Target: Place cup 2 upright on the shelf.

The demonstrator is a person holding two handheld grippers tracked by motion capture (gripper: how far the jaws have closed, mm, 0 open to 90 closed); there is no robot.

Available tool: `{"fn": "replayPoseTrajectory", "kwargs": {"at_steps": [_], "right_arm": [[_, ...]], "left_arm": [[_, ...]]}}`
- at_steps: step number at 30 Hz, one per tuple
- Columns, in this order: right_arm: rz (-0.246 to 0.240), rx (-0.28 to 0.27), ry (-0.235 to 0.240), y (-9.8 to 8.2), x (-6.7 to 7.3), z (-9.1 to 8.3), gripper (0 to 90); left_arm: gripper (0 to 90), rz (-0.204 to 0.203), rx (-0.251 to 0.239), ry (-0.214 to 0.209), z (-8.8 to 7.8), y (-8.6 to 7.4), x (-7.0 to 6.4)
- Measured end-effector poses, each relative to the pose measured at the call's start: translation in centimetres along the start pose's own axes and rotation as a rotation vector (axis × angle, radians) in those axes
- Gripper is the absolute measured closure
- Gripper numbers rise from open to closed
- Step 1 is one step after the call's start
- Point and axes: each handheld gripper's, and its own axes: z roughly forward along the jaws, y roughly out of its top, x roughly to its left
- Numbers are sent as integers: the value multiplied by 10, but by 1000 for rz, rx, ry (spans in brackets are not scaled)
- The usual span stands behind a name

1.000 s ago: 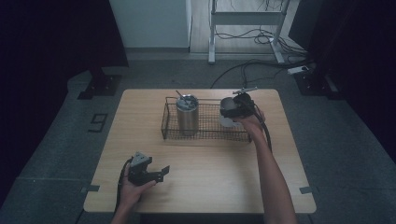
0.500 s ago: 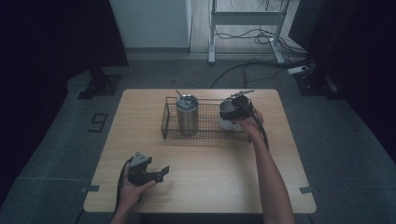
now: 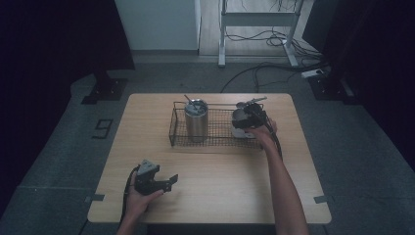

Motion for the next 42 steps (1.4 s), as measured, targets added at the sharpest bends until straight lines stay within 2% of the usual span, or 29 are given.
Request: {"fn": "replayPoseTrajectory", "kwargs": {"at_steps": [7, 9, 12, 18, 19, 21, 26, 29, 36, 42], "right_arm": [[-1, 0, -14, -1, 1, 1, 64], [-15, 7, -23, -2, 2, 1, 62], [-10, 8, -46, -2, 4, 0, 58], [-6, -1, -30, -2, 4, -3, 0], [1, -28, -32, -1, 4, -7, 0], [4, -39, -30, 0, 4, -9, 0], [26, -123, -31, 3, 1, -23, 0], [42, -176, -11, 4, -1, -33, 0], [38, -202, -15, 1, 2, -49, 0], [37, -238, -1, -6, 4, -60, 19]], "left_arm": [[103, -2, 0, -2, 0, 0, 0], [103, 0, 3, -3, 0, 0, 0], [103, 4, 6, -6, 0, 0, -1], [113, 4, 6, -8, 1, 0, -2], [125, 3, 9, -6, 1, 0, -2], [127, 6, 11, -8, 1, 0, -2], [129, 5, 10, -6, 1, 0, -3], [129, 0, 10, -3, 1, 0, -2], [126, -1, 9, -1, 0, 1, -3], [125, -2, 9, 0, 0, 1, -3]]}}
